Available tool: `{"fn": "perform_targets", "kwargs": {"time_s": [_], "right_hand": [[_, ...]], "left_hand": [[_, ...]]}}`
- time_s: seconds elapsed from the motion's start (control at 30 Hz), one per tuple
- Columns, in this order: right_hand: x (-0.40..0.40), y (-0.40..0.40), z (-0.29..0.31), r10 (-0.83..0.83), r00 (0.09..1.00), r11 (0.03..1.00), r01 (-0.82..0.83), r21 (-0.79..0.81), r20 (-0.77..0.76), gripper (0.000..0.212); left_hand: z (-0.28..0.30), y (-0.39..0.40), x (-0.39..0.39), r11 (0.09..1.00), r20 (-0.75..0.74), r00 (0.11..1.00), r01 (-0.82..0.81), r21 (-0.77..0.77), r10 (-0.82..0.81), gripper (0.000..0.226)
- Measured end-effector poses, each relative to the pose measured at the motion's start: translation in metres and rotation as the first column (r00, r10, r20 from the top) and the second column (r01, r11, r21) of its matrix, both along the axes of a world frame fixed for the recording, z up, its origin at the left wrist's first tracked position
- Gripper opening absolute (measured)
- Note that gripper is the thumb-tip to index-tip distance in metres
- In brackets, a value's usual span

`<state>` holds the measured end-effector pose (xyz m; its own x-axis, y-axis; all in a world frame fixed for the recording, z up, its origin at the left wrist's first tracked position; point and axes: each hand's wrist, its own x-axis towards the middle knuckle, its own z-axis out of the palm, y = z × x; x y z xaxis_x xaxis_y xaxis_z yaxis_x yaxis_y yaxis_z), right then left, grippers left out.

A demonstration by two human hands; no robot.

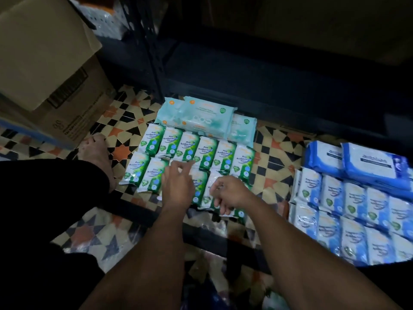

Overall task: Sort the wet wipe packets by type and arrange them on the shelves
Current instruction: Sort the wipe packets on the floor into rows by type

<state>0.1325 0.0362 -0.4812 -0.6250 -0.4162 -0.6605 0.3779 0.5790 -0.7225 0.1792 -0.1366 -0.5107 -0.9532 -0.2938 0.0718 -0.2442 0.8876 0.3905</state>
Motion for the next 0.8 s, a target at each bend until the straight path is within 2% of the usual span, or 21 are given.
{"fn": "perform_targets", "kwargs": {"time_s": [0.07, 0.13, 0.23, 0.3, 0.37, 0.43, 0.5, 0.57, 0.63, 0.77, 0.8], "right_hand": [[0.001, 0.023, 0.010, 0.078, 0.997, 0.994, -0.079, 0.071, 0.019, 0.010], [0.008, 0.051, 0.019, 0.162, 0.986, 0.969, -0.168, 0.179, 0.045, 0.009], [0.019, 0.091, 0.029, 0.244, 0.963, 0.911, -0.268, 0.312, 0.114, 0.012], [0.029, 0.114, 0.033, 0.270, 0.953, 0.864, -0.304, 0.401, 0.141, 0.012], [0.044, 0.143, 0.031, 0.248, 0.955, 0.834, -0.295, 0.467, 0.161, 0.008], [0.060, 0.166, 0.026, 0.203, 0.959, 0.800, -0.278, 0.532, 0.197, 0.008], [0.074, 0.184, 0.026, 0.255, 0.945, 0.706, -0.327, 0.628, 0.206, 0.018], [0.087, 0.198, 0.027, 0.263, 0.956, 0.648, -0.272, 0.712, 0.126, 0.018], [0.095, 0.208, 0.024, 0.273, 0.961, 0.586, -0.205, 0.784, 0.048, 0.028], [0.099, 0.215, 0.016, 0.149, 0.988, 0.502, -0.050, 0.863, -0.029, 0.031], [0.099, 0.217, 0.013, 0.116, 0.993, 0.497, -0.026, 0.867, -0.037, 0.030]], "left_hand": [[0.000, 0.024, -0.003, 0.980, -0.077, 0.981, 0.186, 0.067, -0.181, 0.039], [0.003, 0.056, -0.001, 0.910, -0.107, 0.932, 0.363, 0.201, -0.347, 0.025], [0.003, 0.100, 0.008, 0.784, 0.001, 0.838, 0.511, 0.353, -0.546, 0.013], [0.000, 0.120, 0.015, 0.733, 0.137, 0.766, 0.523, 0.435, -0.628, 0.015], [0.002, 0.145, 0.026, 0.660, 0.270, 0.624, 0.558, 0.503, -0.733, 0.016], [0.005, 0.166, 0.036, 0.570, 0.389, 0.420, 0.658, 0.492, -0.820, 0.010], [0.008, 0.184, 0.043, 0.490, 0.495, 0.245, 0.743, 0.456, -0.834, 0.015], [0.009, 0.201, 0.046, 0.431, 0.571, 0.130, 0.793, 0.431, -0.810, 0.031], [0.011, 0.217, 0.050, 0.350, 0.633, 0.028, 0.852, 0.390, -0.774, 0.043], [0.003, 0.242, 0.061, 0.190, 0.689, -0.048, 0.945, 0.266, -0.723, 0.067], [0.003, 0.247, 0.063, 0.165, 0.698, -0.063, 0.953, 0.255, -0.713, 0.065]]}}
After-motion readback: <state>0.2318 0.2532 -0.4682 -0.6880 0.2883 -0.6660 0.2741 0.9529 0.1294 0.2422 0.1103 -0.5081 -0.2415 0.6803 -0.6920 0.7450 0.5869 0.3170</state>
